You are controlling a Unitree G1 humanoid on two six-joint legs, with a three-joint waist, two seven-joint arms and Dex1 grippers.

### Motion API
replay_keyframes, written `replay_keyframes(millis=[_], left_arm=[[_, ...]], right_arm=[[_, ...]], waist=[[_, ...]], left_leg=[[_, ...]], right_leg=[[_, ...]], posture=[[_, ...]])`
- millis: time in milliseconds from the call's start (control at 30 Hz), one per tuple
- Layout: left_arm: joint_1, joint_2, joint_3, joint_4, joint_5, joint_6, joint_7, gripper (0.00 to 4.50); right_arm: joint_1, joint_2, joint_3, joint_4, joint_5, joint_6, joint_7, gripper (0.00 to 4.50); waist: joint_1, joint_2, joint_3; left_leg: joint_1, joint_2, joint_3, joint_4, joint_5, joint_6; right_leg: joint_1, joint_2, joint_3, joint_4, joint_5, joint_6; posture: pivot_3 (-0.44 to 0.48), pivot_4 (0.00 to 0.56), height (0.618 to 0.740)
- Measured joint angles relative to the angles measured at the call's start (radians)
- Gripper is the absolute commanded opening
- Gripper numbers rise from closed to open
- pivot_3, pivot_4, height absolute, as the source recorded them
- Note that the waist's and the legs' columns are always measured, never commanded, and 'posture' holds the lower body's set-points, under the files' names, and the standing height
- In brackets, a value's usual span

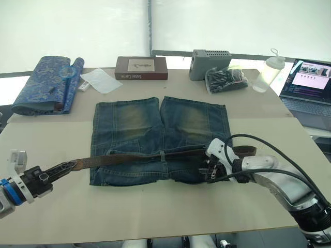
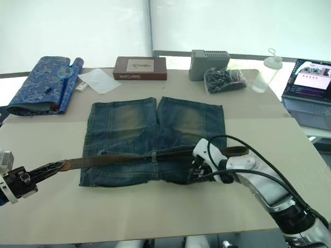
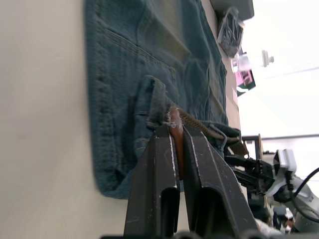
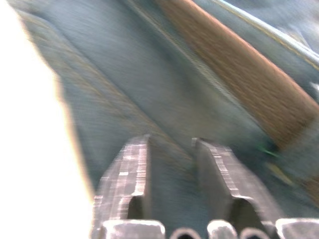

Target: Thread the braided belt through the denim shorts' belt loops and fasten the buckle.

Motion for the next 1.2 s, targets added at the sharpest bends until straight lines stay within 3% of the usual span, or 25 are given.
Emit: replay_keyframes(millis=[167,433,667,700,1067,1200], left_arm=[[-0.004,0.0,-0.017,-0.013,0.003,0.0,-0.019,0.0],[-0.016,0.0,-0.04,-0.025,0.017,-0.002,-0.039,0.0],[0.015,-0.032,-0.041,-0.085,0.034,-0.015,-0.046,0.0],[0.023,-0.038,-0.041,-0.095,0.038,-0.02,-0.045,0.0],[0.078,-0.105,-0.036,-0.152,0.04,-0.072,-0.03,0.0],[0.075,-0.121,-0.037,-0.153,0.026,-0.092,-0.007,0.0]], right_arm=[[-0.143,0.045,0.033,0.022,-0.062,-0.076,0.047,2.18],[-0.357,0.153,0.28,0.33,-0.305,-0.238,0.155,2.18],[-0.474,0.27,0.296,0.523,-0.266,-0.167,0.319,0.08],[-0.492,0.27,0.294,0.538,-0.256,-0.145,0.346,0.01],[-0.719,0.296,0.342,0.953,-0.202,0.035,0.748,0.01],[-0.78,0.29,0.41,1.052,-0.046,0.152,0.785,0.01]], waist=[[-0.01,0.0,0.0],[-0.006,0.0,0.001],[-0.019,0.002,0.001],[-0.019,0.002,0.001],[-0.021,0.004,0.003],[-0.021,0.005,0.004]], left_leg=[[0.001,0.001,0.0,0.0,0.001,-0.002],[0.0,-0.002,0.0,0.001,0.001,-0.001],[0.0,-0.001,0.0,0.0,0.001,-0.002],[0.0,0.0,-0.001,0.0,0.001,-0.002],[0.001,-0.001,-0.001,0.0,0.001,-0.003],[0.0,-0.001,-0.002,0.0,0.001,-0.003]], right_leg=[[0.0,0.003,-0.001,0.0,0.0,-0.002],[0.0,0.005,-0.003,0.001,0.001,-0.001],[-0.001,0.001,-0.002,0.001,0.001,-0.001],[0.0,0.001,-0.002,0.001,0.001,-0.002],[-0.001,0.001,-0.002,0.002,0.002,-0.003],[-0.001,-0.001,-0.001,0.002,0.002,-0.003]], posture=[[0.0,0.15,0.74],[0.0,0.15,0.74],[0.0,0.15,0.74],[0.0,0.15,0.74],[0.0,0.15,0.74],[0.0,0.15,0.74]])
